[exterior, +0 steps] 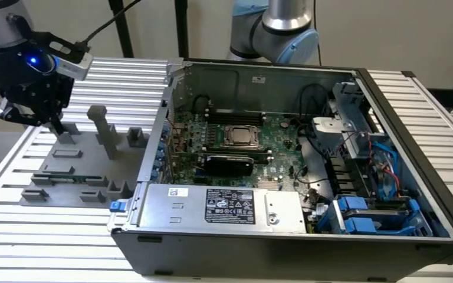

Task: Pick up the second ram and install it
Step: 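Pick up the second ram and move it above second insertion slot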

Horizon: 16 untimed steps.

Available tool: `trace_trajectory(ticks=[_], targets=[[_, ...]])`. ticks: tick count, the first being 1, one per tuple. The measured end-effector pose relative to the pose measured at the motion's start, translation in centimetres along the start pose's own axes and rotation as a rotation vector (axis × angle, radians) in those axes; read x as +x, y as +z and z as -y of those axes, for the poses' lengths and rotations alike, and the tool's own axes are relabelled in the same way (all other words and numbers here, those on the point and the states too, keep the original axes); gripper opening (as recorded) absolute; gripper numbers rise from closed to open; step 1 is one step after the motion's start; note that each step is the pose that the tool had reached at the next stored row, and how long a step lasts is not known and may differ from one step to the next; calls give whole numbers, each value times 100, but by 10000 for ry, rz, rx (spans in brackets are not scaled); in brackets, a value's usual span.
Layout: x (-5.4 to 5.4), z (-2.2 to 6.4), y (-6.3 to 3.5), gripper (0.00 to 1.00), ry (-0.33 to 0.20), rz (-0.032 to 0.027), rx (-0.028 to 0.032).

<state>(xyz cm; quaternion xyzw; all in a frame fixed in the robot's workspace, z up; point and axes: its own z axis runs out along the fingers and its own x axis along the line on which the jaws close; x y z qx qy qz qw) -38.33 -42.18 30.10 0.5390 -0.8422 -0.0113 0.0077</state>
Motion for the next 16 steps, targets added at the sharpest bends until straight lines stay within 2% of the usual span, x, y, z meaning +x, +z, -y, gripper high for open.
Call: trace_trajectory(ticks=[9, 16], targets=[[0, 1, 34, 0, -1643, -116, -68], [0, 2, 81, 0, -2911, -166, -84]])
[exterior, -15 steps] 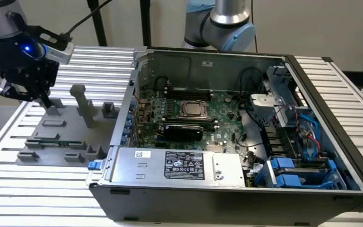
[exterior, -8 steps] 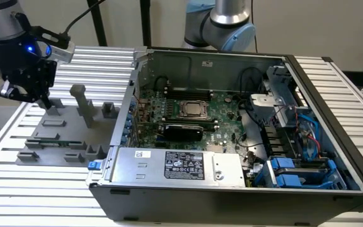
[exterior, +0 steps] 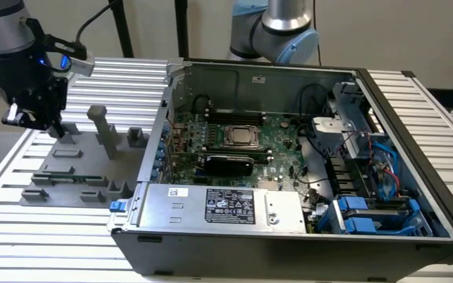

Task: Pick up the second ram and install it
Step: 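Pick up the second ram and move it above second insertion slot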

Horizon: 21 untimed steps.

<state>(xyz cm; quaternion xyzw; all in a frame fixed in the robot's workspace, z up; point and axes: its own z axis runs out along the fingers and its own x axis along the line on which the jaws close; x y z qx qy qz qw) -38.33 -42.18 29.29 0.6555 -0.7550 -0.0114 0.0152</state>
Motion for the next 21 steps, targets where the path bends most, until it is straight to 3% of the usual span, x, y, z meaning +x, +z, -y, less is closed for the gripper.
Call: trace_trajectory(ticks=[8, 17, 18, 21], targets=[[3, 4, 117, 0, -1305, -40, 8], [139, 24, 193, 0, -1645, -7, 7], [168, 28, 199, 100, -1648, 3, 7], [228, 38, 224, 100, -1653, 31, 5]])
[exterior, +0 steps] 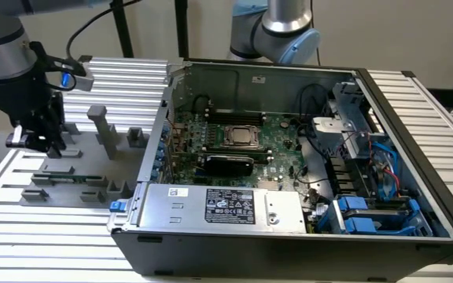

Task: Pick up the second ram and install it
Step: 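Pick up the second ram and move it above second insertion slot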

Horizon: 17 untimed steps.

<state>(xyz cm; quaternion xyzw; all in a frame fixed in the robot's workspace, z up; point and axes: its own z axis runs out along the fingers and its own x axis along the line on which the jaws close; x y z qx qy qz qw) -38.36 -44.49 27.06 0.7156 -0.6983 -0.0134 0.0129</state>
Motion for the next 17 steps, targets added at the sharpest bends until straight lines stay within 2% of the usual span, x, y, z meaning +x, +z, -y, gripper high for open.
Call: trace_trajectory(ticks=[17], targets=[[24, 8, 305, 100, -3, 12, 0]])
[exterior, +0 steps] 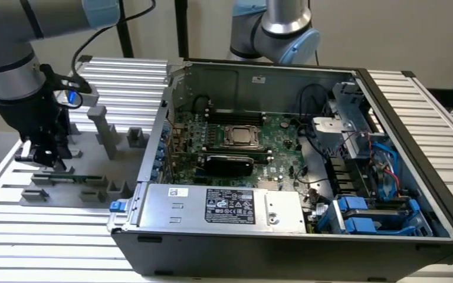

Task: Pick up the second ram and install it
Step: 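Pick up the second ram and move it above second insertion slot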

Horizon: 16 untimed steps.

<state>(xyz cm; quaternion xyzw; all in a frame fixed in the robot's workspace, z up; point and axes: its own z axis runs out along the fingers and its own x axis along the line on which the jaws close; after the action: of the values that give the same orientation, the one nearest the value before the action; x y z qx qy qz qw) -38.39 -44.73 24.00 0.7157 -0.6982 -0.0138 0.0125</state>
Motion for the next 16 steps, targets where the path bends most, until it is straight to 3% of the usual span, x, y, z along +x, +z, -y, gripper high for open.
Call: trace_trajectory(ticks=[16], targets=[[4, 4, 290, 100, 11, 1, 0]])
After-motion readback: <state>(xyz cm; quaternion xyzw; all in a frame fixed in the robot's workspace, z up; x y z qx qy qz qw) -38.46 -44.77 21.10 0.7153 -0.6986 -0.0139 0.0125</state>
